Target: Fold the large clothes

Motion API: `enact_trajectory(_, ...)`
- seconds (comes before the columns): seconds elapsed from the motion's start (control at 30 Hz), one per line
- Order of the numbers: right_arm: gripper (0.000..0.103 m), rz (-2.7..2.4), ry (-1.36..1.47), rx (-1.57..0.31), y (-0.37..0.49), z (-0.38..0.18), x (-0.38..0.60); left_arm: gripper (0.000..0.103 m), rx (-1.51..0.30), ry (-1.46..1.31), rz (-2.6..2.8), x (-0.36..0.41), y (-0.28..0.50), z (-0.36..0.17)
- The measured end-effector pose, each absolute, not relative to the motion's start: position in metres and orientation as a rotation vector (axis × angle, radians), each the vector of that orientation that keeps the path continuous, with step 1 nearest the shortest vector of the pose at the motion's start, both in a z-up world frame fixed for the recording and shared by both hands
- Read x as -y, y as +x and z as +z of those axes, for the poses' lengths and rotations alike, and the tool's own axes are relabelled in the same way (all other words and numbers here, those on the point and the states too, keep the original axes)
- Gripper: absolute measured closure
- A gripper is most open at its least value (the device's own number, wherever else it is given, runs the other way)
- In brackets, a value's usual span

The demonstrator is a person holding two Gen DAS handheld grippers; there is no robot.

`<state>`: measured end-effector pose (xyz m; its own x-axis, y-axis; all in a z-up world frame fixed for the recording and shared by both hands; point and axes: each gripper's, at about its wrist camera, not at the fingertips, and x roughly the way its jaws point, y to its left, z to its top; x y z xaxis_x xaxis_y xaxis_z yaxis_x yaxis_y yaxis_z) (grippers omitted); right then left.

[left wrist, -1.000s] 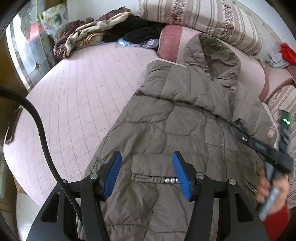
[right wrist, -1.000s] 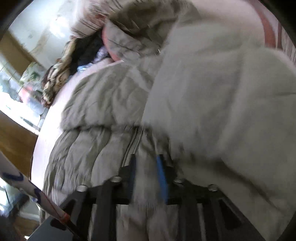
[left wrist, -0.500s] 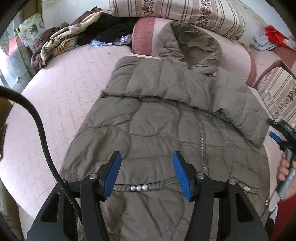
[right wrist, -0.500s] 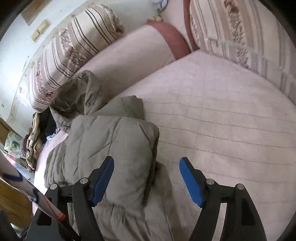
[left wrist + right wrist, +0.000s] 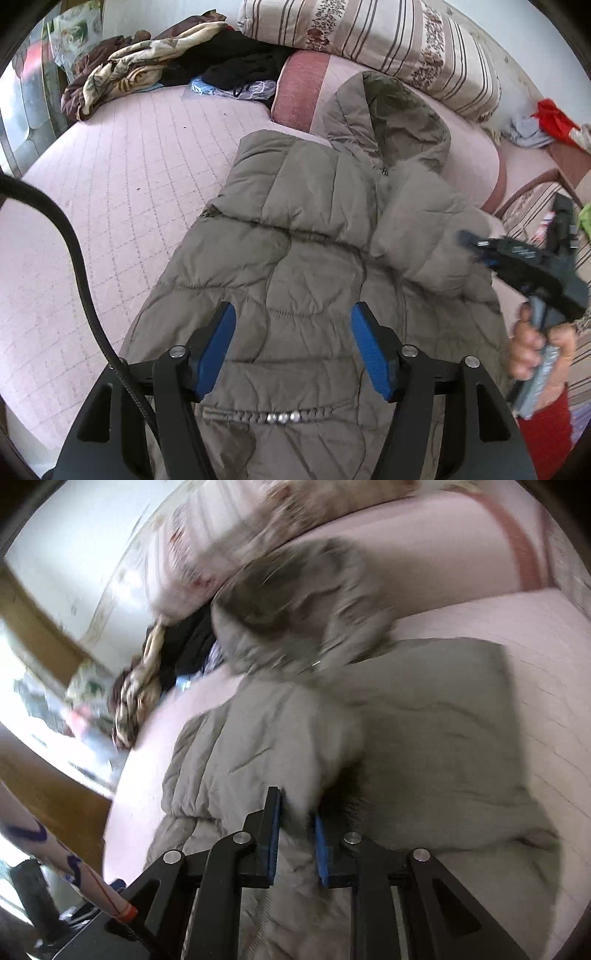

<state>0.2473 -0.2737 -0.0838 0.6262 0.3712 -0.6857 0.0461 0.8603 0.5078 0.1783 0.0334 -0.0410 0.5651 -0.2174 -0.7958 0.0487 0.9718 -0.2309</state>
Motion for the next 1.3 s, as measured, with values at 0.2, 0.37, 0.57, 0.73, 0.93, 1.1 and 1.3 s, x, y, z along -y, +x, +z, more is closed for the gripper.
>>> enact_trajectory(0.2, 0.042, 0.289, 0.614, -0.909, 0.268, -0.092, 0.25, 0.035, -0.947, -0.148, -0.201, -0.021, 0.198, -0.039)
enact_trajectory(0.37, 0.015, 0.375, 0.671, -0.803, 0.238, -0.056, 0.267, 0.034, -0.932, -0.053, -0.269, 0.018, 0.211, -0.039)
enact_trajectory(0.57, 0.012, 0.291, 0.747, -0.757, 0.198, -0.066, 0.305, 0.034, -0.919, 0.123, -0.353, 0.097, 0.216, -0.05)
enact_trajectory(0.73, 0.012, 0.135, 0.813, -0.693, 0.168, -0.091, 0.351, 0.034, -0.916, 0.263, -0.419, 0.162, 0.225, -0.07)
enact_trajectory(0.93, 0.012, 0.048, 0.886, -0.677, 0.165, -0.108, 0.392, 0.034, -0.943, 0.317, -0.361, 0.197, 0.252, -0.093)
enact_trajectory(1.1, 0.012, 0.022, 0.844, -0.699, 0.173, -0.11, 0.395, 0.078, -0.971, 0.269, -0.347, 0.192, 0.261, -0.089)
enact_trajectory(1.3, 0.012, -0.009, 0.822, -0.731, 0.173, -0.117, 0.393, 0.081, -0.96, 0.106, -0.323, 0.146, 0.279, -0.059)
